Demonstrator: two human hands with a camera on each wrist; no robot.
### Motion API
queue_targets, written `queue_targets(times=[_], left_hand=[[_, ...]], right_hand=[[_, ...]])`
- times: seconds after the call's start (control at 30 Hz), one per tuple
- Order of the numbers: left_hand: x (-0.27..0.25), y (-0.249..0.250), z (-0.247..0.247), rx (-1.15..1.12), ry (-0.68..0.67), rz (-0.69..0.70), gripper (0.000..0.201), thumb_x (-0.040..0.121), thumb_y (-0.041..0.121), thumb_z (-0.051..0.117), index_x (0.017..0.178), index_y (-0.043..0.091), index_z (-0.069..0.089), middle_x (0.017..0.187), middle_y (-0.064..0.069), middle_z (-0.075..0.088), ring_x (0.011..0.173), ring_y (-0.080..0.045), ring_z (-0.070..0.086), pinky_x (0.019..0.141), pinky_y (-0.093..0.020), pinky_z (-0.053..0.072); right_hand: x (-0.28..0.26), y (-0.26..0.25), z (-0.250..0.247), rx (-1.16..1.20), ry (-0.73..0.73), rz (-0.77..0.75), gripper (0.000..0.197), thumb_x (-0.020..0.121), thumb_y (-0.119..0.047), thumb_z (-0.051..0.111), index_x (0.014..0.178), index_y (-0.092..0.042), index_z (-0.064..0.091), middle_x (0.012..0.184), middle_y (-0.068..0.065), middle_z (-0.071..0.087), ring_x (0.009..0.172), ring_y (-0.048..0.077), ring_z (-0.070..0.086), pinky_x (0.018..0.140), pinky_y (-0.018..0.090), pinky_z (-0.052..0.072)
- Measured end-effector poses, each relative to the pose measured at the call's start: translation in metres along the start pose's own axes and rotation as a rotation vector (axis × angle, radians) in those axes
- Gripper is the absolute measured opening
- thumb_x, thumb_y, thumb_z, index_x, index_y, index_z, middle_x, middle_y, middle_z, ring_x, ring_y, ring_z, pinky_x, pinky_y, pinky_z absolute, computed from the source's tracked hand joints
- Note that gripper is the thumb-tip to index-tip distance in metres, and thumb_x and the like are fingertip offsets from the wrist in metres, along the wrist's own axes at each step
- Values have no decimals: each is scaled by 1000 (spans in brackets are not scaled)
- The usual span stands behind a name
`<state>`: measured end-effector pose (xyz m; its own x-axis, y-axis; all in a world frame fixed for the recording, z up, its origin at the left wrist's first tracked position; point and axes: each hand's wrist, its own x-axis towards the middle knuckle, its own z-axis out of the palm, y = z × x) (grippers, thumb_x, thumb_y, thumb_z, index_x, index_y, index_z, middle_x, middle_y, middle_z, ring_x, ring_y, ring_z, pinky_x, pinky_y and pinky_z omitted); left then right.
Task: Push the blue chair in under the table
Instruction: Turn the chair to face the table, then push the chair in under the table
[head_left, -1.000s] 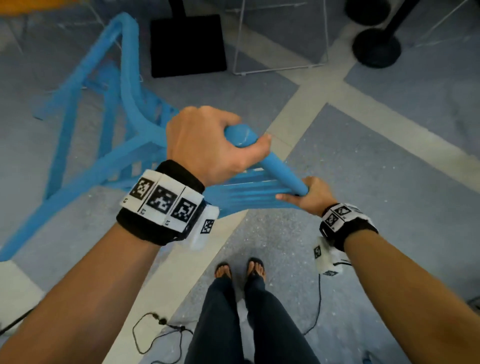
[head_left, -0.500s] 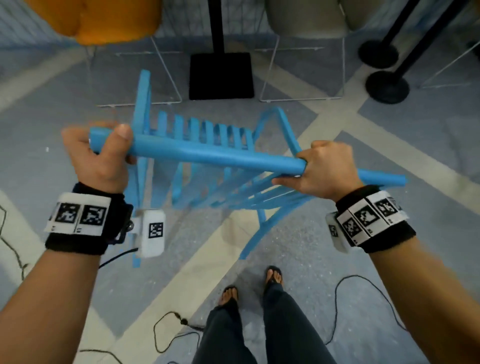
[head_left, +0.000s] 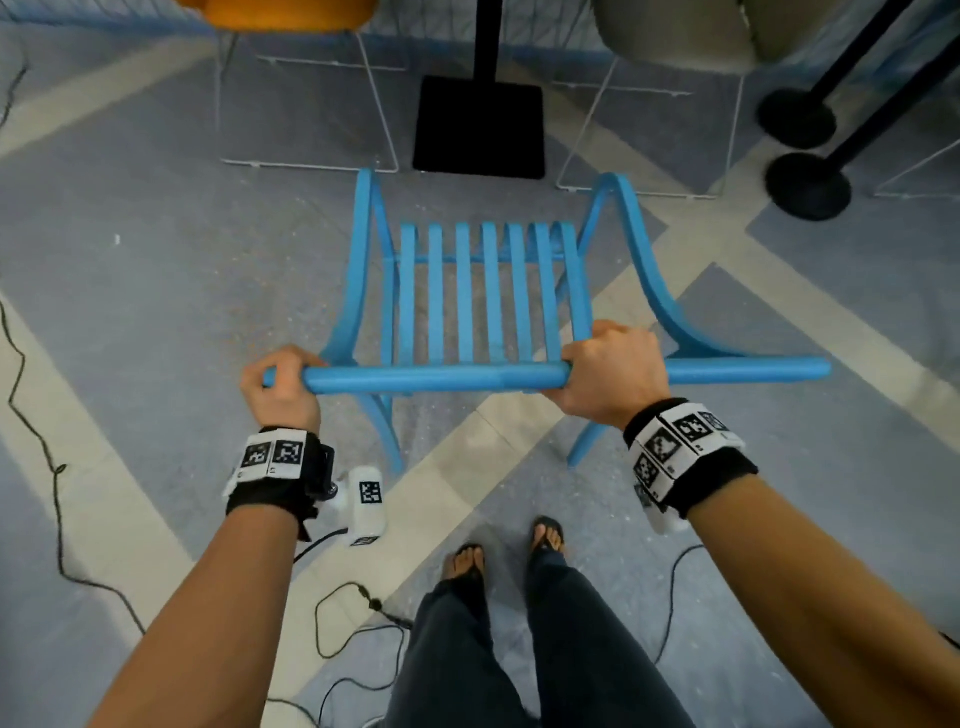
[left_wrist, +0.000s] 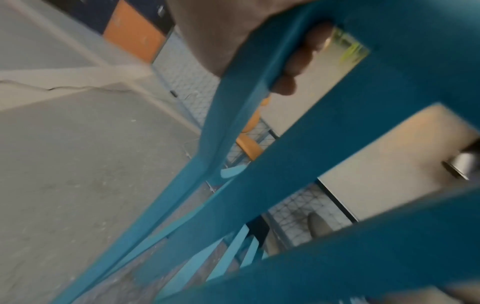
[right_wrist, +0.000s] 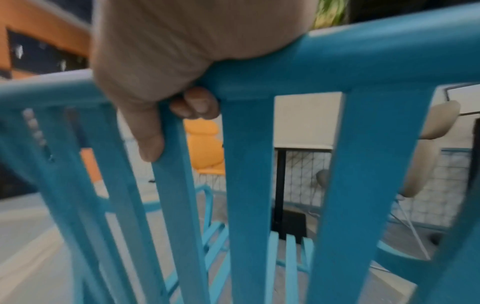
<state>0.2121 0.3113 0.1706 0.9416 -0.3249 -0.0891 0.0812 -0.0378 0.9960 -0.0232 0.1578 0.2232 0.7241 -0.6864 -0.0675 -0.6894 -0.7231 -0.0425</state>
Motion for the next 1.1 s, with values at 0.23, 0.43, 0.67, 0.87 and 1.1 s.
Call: queue_targets(times=[0.23, 0.43, 0.67, 0.87, 1.1], left_hand=[[-4, -31, -14, 172, -33, 13, 29, 67, 23, 46, 44, 27, 63, 44, 14, 63, 55, -11, 58, 66, -30, 49], [-37, -8, 7, 971, -16, 539, 24, 76, 25, 56, 63, 10, 69, 62, -15, 70, 64, -33, 61, 73, -36, 40], [-66, -2, 41, 1210, -253, 673, 37, 76, 27, 44, 51, 10, 66, 38, -11, 55, 38, -25, 46, 56, -28, 43], [-33, 3, 67, 1211, -269, 658, 35, 77, 26, 46, 54, 8, 66, 39, -13, 55, 43, -19, 30, 55, -28, 40], [41, 8, 123, 1215, -275, 699, 37, 77, 25, 41, 53, 7, 63, 39, -12, 54, 42, -18, 30, 54, -27, 34]], right_hand=[[-23, -2, 32, 41, -25, -1, 28, 51, -36, 81, 49, -16, 62, 37, 1, 39, 45, 24, 51, 44, 22, 29], [-39, 21, 38, 175, 144, -51, 55, 66, -72, 55, 63, -17, 56, 58, -1, 58, 58, 18, 50, 44, 27, 39], [-35, 28, 44, 103, 151, 236, 65, 74, -70, 28, 57, -12, 54, 52, 2, 53, 45, 24, 47, 46, 24, 28], [7, 39, 44, 85, 182, 248, 55, 80, -53, 29, 56, -10, 53, 44, 6, 51, 42, 27, 47, 46, 25, 29], [93, 59, 41, 87, 218, 264, 52, 80, -51, 30, 54, -11, 52, 42, 5, 47, 40, 27, 45, 45, 25, 29]])
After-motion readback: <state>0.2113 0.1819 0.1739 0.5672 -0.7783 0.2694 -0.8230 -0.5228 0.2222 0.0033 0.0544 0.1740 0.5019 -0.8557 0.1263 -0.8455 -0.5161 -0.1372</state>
